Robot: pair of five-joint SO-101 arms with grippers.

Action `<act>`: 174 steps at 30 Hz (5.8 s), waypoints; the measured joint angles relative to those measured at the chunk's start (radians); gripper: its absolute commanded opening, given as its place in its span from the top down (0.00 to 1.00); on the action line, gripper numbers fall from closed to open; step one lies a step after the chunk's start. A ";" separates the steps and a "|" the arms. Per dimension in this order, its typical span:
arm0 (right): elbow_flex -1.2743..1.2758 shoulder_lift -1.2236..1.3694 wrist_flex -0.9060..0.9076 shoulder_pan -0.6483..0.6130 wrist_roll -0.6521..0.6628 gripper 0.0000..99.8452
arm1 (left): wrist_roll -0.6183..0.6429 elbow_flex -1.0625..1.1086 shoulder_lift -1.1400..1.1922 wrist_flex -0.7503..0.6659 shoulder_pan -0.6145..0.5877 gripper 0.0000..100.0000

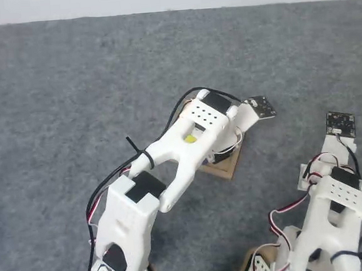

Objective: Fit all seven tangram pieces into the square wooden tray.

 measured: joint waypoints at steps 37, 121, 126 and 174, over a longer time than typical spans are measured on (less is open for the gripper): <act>0.000 0.000 0.000 0.000 0.000 0.91 | -0.161 -0.206 0.072 0.138 -0.107 0.86; 0.120 -0.457 0.183 -0.302 -0.014 0.99 | 0.215 1.030 -1.482 -0.364 -0.582 0.86; 0.284 -0.689 0.181 -0.331 -0.014 0.99 | 0.215 1.303 -1.722 -0.440 -0.680 0.86; 0.456 -1.089 0.334 -0.354 -0.014 0.99 | 0.218 1.913 -2.344 -0.381 -0.692 0.86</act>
